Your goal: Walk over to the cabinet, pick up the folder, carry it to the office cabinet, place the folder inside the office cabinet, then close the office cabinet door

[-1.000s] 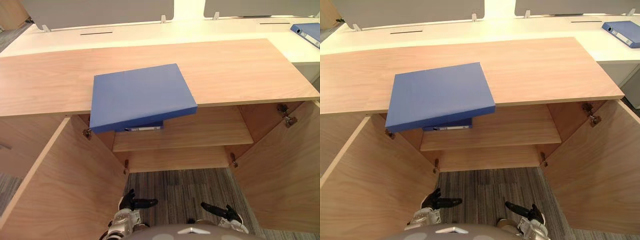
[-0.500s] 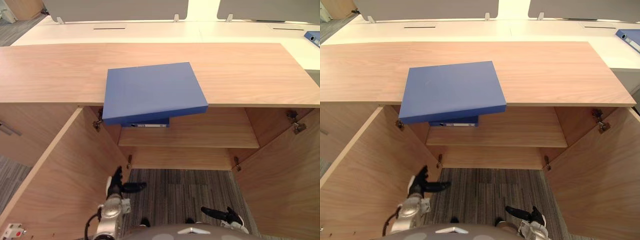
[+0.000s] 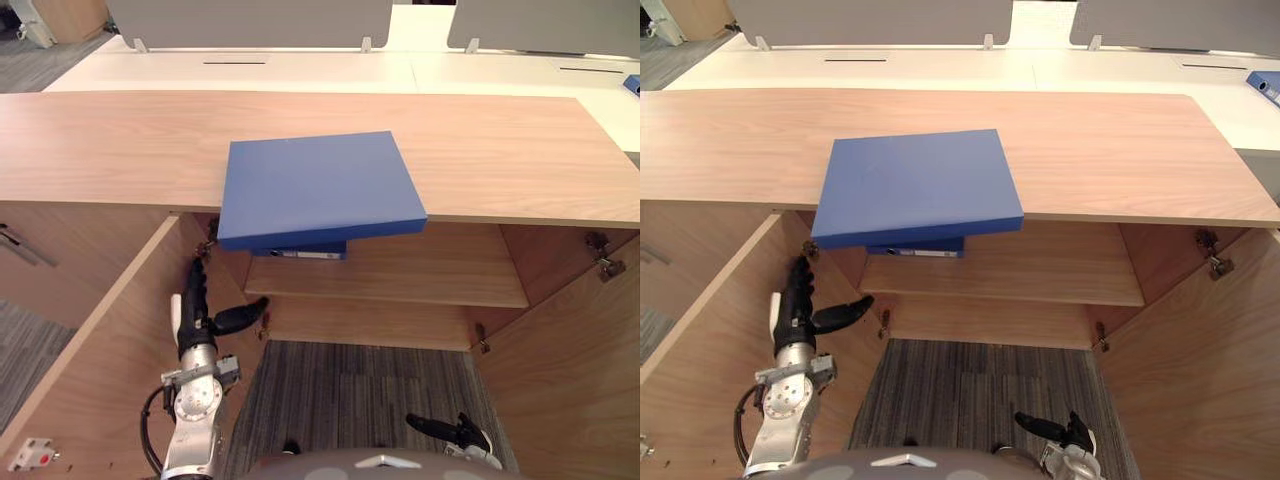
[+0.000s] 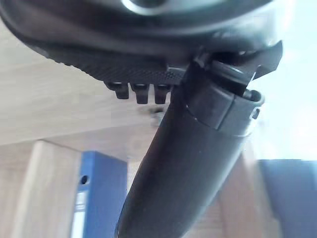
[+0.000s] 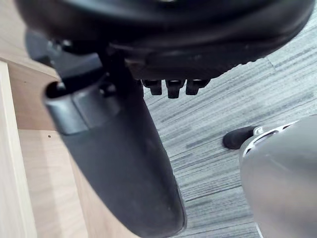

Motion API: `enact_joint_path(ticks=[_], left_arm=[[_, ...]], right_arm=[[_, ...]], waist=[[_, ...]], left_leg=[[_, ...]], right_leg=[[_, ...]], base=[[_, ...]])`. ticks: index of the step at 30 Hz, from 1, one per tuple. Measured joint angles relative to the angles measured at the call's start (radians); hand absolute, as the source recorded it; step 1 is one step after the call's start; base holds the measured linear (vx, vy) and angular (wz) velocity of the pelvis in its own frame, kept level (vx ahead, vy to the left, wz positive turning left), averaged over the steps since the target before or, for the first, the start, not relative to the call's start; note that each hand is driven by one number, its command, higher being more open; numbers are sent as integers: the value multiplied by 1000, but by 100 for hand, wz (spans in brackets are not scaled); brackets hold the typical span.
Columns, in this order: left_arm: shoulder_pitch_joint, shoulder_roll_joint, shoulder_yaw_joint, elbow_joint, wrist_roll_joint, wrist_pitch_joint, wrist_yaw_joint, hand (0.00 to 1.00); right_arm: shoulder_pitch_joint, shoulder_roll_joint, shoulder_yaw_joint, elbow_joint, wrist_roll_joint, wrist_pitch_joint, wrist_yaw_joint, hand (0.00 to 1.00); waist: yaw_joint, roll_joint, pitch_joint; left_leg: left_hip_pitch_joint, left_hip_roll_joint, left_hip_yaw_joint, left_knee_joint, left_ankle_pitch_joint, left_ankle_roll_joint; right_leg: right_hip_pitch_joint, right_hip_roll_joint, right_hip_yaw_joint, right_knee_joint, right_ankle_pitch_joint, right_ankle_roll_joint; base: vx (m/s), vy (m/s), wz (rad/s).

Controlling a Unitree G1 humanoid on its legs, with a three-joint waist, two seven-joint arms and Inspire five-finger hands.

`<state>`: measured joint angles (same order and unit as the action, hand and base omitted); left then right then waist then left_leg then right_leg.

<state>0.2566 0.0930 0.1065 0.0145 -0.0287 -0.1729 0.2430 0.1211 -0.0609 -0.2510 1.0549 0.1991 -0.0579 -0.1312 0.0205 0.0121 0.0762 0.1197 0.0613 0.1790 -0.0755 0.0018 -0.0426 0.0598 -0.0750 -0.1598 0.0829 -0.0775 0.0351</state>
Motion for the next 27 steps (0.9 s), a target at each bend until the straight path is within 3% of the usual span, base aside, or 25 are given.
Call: enact_joint_path(ticks=[6, 19, 27], left_arm=[[4, 2, 3, -108, -27, -37, -12, 100], [5, 7, 35, -346, -40, -51, -30, 100], [-18, 191, 34, -387, 152, -59, -16, 100]], right_arm=[[19, -26, 4, -1, -1, 1, 15, 100], [23, -27, 6, 26, -2, 3, 27, 100], [34, -55, 36, 54, -8, 3, 42, 100]], waist=[[0, 18, -11], [1, 8, -16], [0, 25, -28]], left_leg=[[14, 1, -18, 1, 2, -4], [19, 5, -30, -6, 7, -10], [29, 12, -25, -2, 6, -11]], right_leg=[[16, 0, -6, 2, -6, 2], [29, 8, 21, 4, -10, 5], [32, 18, 37, 16, -15, 1]], base=[[-63, -6, 4], [-16, -1, 1], [-34, -8, -3]])
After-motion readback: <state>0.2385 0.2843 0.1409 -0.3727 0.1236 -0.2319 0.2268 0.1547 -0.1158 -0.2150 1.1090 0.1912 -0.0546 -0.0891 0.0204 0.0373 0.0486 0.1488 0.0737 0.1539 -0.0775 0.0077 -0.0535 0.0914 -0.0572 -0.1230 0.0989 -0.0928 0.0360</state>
